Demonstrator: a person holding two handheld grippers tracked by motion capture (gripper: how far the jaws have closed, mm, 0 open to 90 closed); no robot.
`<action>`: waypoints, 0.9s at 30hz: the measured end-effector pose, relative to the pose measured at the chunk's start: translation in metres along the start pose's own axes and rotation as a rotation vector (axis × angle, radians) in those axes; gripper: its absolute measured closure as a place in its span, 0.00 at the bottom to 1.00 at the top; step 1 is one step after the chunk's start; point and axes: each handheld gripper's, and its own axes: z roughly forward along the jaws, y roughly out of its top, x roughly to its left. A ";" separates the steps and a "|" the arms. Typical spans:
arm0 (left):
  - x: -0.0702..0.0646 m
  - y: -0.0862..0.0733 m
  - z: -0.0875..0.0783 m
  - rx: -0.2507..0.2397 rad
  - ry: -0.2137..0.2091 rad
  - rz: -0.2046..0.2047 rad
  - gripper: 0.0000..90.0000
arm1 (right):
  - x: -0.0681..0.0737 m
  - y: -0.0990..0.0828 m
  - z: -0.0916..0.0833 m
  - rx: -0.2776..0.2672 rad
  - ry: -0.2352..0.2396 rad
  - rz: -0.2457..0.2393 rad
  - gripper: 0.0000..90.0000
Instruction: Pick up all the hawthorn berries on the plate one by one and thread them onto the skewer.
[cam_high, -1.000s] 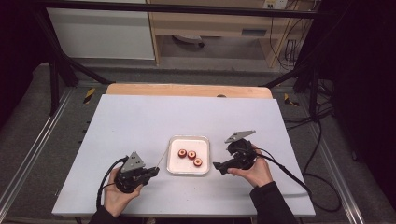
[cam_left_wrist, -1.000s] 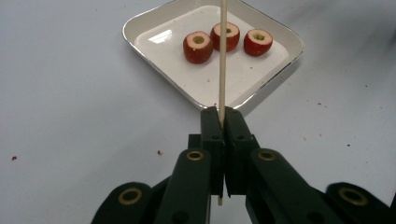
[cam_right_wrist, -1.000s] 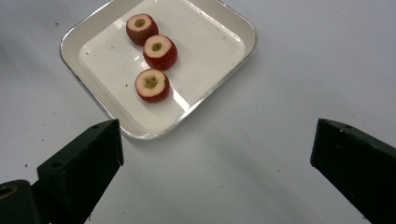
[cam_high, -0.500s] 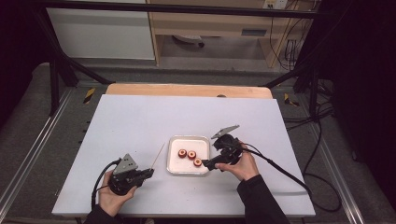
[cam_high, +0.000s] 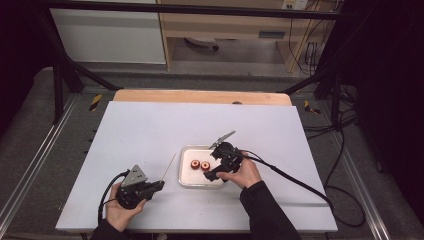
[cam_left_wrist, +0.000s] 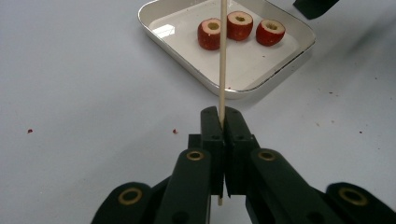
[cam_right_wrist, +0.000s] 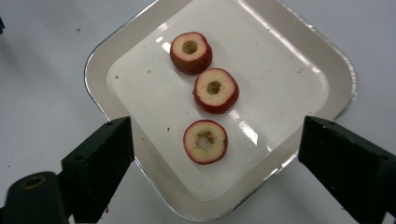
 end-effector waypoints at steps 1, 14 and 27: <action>0.000 0.000 0.000 -0.002 0.001 -0.001 0.98 | 0.001 0.001 0.003 0.010 0.004 -0.008 0.18; -0.001 0.000 0.001 0.007 -0.006 0.004 0.98 | -0.002 0.004 0.019 0.120 0.030 -0.025 0.48; -0.002 0.001 0.002 0.016 -0.008 0.007 0.98 | -0.004 0.004 0.023 0.139 0.037 -0.044 0.63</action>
